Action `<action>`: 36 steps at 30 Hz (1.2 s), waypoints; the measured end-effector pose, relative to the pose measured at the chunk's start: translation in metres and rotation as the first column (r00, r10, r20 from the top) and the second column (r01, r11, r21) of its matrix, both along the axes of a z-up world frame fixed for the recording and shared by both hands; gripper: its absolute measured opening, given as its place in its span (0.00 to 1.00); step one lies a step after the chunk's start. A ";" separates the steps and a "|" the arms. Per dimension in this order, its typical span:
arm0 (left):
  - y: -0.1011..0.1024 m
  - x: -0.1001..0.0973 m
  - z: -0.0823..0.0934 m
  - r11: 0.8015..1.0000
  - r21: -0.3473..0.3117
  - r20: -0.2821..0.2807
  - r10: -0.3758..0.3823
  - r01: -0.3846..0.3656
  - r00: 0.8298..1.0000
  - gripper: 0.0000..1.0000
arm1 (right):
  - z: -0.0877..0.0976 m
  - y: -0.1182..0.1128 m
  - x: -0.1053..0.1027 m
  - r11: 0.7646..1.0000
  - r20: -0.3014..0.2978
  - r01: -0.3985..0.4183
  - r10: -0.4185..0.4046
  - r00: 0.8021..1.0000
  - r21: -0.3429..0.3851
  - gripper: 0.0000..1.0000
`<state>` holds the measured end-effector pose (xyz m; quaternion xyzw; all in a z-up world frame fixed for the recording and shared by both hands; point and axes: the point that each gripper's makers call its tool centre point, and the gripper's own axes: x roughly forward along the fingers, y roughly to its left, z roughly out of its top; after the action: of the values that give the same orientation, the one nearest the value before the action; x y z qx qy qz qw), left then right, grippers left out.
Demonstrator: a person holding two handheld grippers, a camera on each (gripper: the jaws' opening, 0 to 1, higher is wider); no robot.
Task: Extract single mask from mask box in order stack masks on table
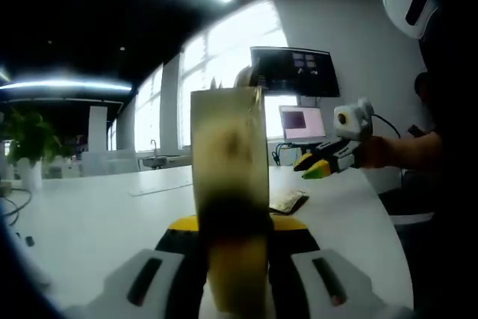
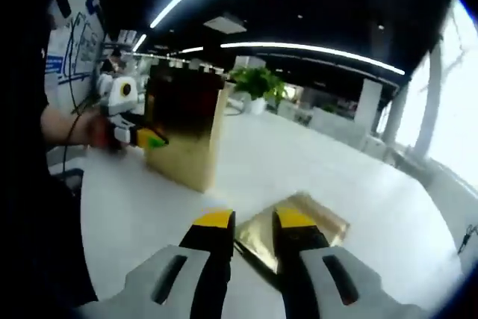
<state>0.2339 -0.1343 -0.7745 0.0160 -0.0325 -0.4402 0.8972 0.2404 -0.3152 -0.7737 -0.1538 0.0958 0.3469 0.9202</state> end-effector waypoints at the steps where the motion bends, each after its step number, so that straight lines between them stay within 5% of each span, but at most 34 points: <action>1: 0.000 0.000 0.000 1.000 0.000 0.000 0.000 0.000 1.000 0.33 | 0.002 0.000 0.000 1.000 0.000 -0.002 0.002 1.000 -0.002 0.18; 8: 0.000 0.000 0.000 1.000 0.000 0.000 0.002 -0.002 1.000 0.33 | 0.014 0.007 0.000 0.995 -0.001 -0.054 0.055 0.999 0.082 0.20; 12: 0.000 0.001 0.000 1.000 0.001 -0.001 0.002 -0.002 1.000 0.33 | 0.027 0.020 -0.003 0.971 -0.032 -0.076 0.085 0.996 0.226 0.26; 16: 0.000 0.000 -0.001 1.000 0.002 -0.002 0.001 -0.001 1.000 0.33 | 0.032 0.024 -0.001 0.956 -0.032 -0.063 0.075 0.997 0.285 0.38; 21: 0.000 0.000 -0.001 1.000 0.001 -0.003 0.000 0.000 1.000 0.33 | 0.048 0.028 -0.003 0.921 0.033 -0.108 0.103 0.994 0.374 0.41; 36: 0.000 0.001 -0.001 1.000 -0.001 -0.005 -0.001 0.001 1.000 0.33 | 0.053 0.014 0.002 0.915 0.052 -0.076 0.060 0.997 0.397 0.42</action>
<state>0.2345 -0.1342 -0.7753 0.0146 -0.0305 -0.4408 0.8970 0.2428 -0.3011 -0.7211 0.0268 0.0000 0.3878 0.9214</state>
